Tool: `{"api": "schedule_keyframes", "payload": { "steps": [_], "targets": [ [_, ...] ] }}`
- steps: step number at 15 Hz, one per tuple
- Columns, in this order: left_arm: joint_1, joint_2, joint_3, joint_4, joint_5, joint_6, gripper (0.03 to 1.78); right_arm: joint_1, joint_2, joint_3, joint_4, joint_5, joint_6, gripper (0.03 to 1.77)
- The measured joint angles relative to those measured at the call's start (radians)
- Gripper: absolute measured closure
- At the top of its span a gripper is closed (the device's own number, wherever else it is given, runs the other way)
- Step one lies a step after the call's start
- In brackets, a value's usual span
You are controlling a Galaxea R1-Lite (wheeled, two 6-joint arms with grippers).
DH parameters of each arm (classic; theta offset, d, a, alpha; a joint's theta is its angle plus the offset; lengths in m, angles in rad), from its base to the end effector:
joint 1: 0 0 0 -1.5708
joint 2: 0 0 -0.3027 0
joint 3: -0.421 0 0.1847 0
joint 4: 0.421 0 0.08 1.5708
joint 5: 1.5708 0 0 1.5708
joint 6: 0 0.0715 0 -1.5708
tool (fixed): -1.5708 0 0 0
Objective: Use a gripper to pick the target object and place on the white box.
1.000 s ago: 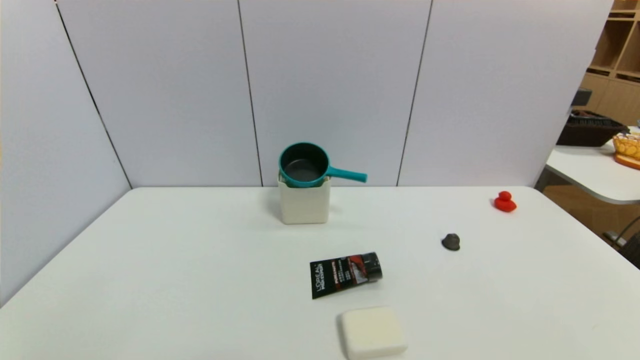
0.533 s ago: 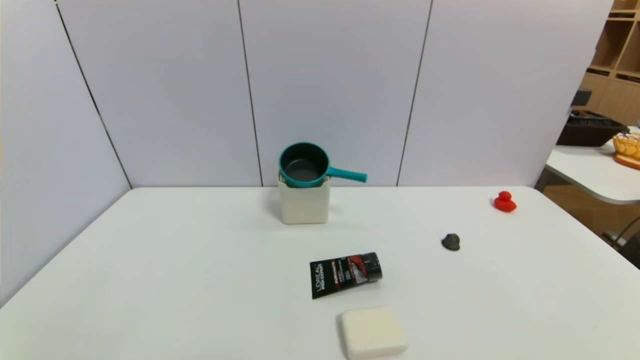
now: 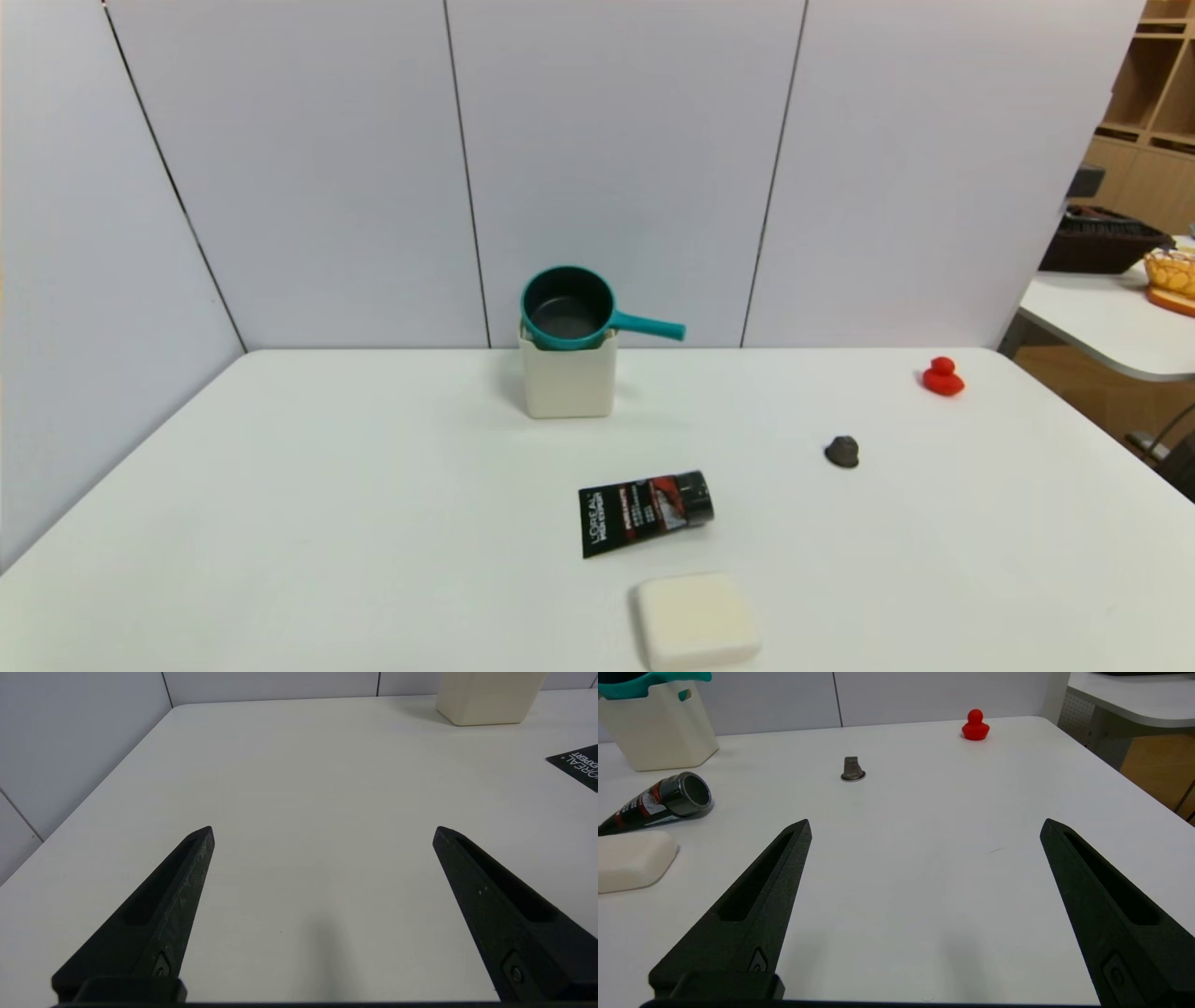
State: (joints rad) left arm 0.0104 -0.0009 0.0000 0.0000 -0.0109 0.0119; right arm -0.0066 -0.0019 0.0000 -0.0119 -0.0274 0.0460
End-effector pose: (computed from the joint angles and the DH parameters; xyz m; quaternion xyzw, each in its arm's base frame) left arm 0.0173 -0.0006 0.0755 0.0060 -0.0005 -0.0002 1.0000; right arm 0.0172 -0.0021 0.0773 0.0231 -0.0073 -0.0168 0.9996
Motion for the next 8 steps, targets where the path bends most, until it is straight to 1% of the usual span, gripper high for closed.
{"api": "schedule_keyframes", "payload": {
  "steps": [8],
  "targets": [
    [0.000,0.000,0.000,0.000,0.000,0.000,0.12,0.000,0.000,0.000,0.000,0.002,0.000,0.10]
  ]
}}
